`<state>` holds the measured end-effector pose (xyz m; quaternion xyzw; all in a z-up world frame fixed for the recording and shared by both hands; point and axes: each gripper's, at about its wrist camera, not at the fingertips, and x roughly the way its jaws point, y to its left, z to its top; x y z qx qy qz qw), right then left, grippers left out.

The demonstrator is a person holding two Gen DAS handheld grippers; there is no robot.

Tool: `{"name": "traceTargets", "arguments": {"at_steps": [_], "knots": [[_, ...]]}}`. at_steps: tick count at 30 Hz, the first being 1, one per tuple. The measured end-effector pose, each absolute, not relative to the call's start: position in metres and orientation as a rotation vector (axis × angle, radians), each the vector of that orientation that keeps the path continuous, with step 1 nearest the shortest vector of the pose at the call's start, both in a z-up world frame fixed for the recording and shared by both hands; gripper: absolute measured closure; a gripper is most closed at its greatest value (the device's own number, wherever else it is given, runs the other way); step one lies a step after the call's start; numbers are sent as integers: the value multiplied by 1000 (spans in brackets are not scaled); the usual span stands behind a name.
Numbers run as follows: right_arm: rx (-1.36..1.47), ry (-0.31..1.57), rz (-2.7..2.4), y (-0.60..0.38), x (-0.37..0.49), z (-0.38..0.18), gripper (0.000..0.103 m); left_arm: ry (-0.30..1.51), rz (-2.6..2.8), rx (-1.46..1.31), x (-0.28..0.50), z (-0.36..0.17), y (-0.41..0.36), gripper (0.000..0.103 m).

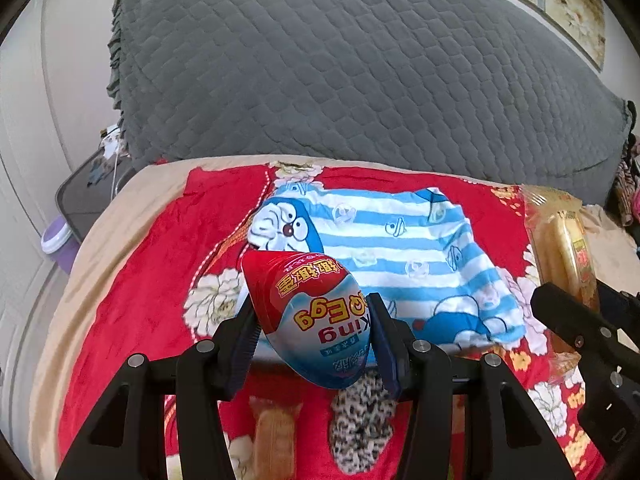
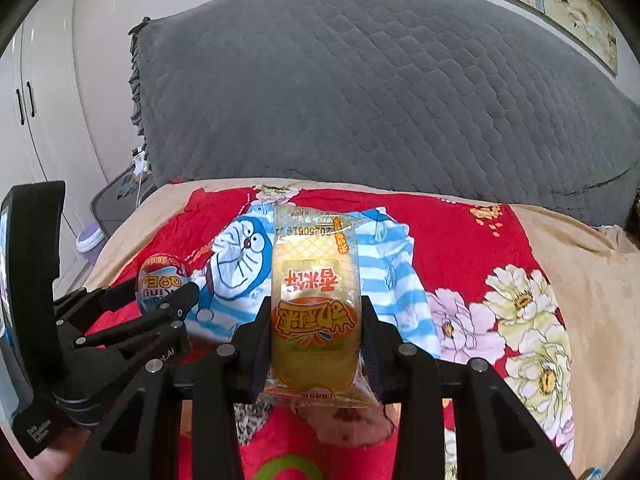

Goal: Organize objects
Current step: 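Carry the King Egg with the left tool while the right tool carries the yellow cake onto the striped shirt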

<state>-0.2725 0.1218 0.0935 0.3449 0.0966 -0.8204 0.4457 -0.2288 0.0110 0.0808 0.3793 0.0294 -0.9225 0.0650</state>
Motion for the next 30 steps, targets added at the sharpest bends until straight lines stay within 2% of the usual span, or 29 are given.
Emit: {"name": "traceTargets", "arguments": {"at_steps": [13,30], "knots": [[844,293,-2015,76,-309,80,64,95,-2777,1146,-285,62,6,49],[955,322,-1987,31,-356,21,64,72,-2706,1248,-356,10,4,49]]}}
